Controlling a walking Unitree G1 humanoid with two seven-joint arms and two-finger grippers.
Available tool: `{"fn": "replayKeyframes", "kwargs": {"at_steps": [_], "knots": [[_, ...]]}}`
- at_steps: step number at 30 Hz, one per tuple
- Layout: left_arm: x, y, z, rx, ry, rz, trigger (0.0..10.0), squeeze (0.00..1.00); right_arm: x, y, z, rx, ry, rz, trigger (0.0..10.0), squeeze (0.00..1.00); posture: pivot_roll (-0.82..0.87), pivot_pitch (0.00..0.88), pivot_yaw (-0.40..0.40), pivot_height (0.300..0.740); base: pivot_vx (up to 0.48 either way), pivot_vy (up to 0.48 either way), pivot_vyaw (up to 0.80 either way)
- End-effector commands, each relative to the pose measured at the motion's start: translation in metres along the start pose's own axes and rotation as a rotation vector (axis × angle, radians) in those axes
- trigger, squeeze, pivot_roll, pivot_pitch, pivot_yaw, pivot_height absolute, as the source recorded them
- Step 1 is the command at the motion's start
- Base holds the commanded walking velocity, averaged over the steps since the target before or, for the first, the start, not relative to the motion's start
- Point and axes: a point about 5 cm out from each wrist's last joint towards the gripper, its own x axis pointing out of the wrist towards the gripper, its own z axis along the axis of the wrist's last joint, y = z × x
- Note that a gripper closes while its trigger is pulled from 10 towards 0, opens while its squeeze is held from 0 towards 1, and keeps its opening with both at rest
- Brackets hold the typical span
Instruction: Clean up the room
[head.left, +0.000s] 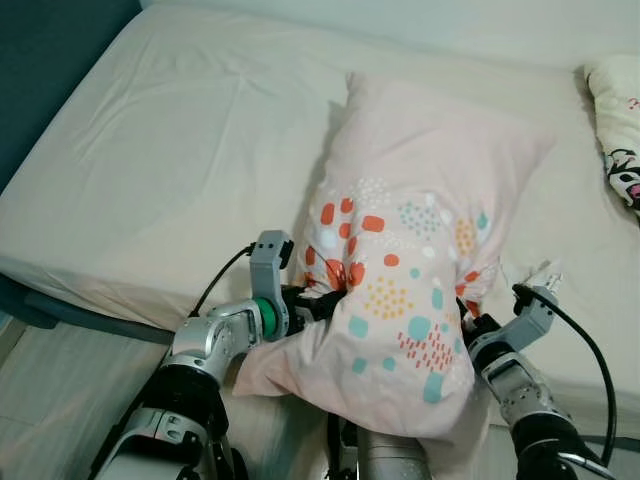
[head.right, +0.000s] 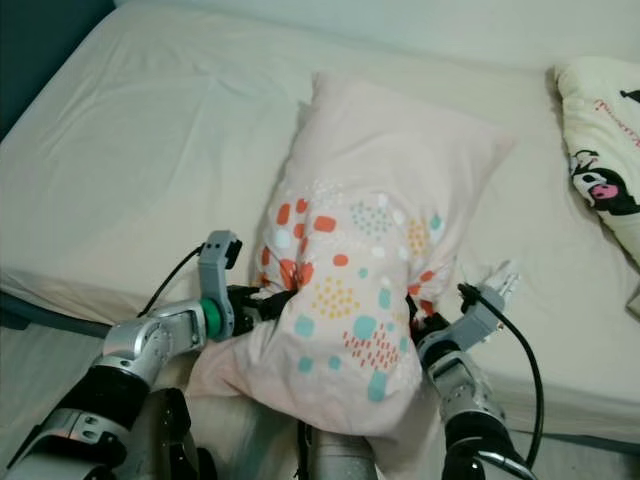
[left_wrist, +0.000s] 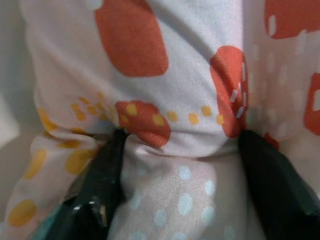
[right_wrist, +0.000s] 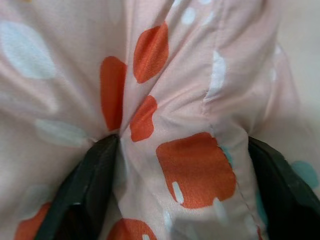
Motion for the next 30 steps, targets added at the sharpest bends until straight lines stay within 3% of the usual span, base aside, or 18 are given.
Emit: {"fn": "replayKeyframes", "kwargs": {"at_steps": [1, 11, 15, 17, 19, 21, 22, 25, 29, 30], "knots": [[0.01, -0.013, -0.021, -0.039, 0.092, -0.059, 0.0, 0.0, 0.002, 0.01, -0.034, 0.029, 0.151, 0.059, 0.0, 0.0, -0.12, 0.228, 0.037, 0.596, 0.0, 0.0, 0.0], [0.007, -0.022, 0.002, -0.078, 0.003, -0.081, 0.0, 0.0, -0.001, 0.018, -0.037, 0.068, 0.137, 0.208, 0.0, 0.0, -0.12, 0.212, 0.034, 0.596, 0.0, 0.0, 0.0], [-0.005, -0.023, 0.016, -0.074, -0.05, -0.094, 0.0, 0.0, 0.0, 0.024, -0.031, 0.064, 0.103, 0.297, 0.0, 0.0, -0.12, 0.204, 0.035, 0.596, 0.0, 0.0, 0.0], [-0.024, -0.025, 0.038, -0.073, -0.143, -0.12, 0.0, 0.0, 0.004, 0.042, -0.018, 0.044, 0.064, 0.427, 0.0, 0.0, -0.12, 0.194, 0.031, 0.596, 0.0, 0.0, 0.0], [-0.024, -0.025, 0.038, -0.073, -0.143, -0.12, 0.0, 0.0, 0.004, 0.042, -0.018, 0.044, 0.064, 0.427, 0.0, 0.0, -0.12, 0.194, 0.031, 0.596, 0.0, 0.0, 0.0], [-0.046, -0.028, 0.061, -0.052, -0.24, -0.154, 0.0, 0.0, 0.01, 0.068, -0.003, 0.021, 0.029, 0.568, 0.0, 0.0, -0.12, 0.186, 0.025, 0.596, 0.0, 0.0, 0.0], [-0.046, -0.028, 0.061, -0.052, -0.24, -0.154, 0.0, 0.0, 0.01, 0.068, -0.003, 0.021, 0.029, 0.568, 0.0, 0.0, -0.12, 0.186, 0.025, 0.596, 0.0, 0.0, 0.0], [-0.083, -0.028, 0.096, 0.031, -0.393, -0.166, 0.0, 0.0, 0.024, 0.121, 0.023, -0.024, -0.017, 0.769, 0.0, 0.0, -0.1, 0.172, 0.005, 0.596, 0.0, 0.0, 0.0], [-0.093, -0.027, 0.103, 0.06, -0.43, -0.145, 0.0, 0.0, 0.028, 0.137, 0.028, -0.045, -0.016, 0.822, 0.0, 0.0, -0.09, 0.168, -0.002, 0.596, 0.0, 0.0, 0.0], [-0.103, -0.023, 0.116, 0.131, -0.497, -0.084, 0.0, 0.0, 0.035, 0.162, 0.031, -0.097, 0.0, 0.896, 0.0, 0.0, -0.08, 0.162, -0.016, 0.596, 0.0, 0.0, 0.0]]}}
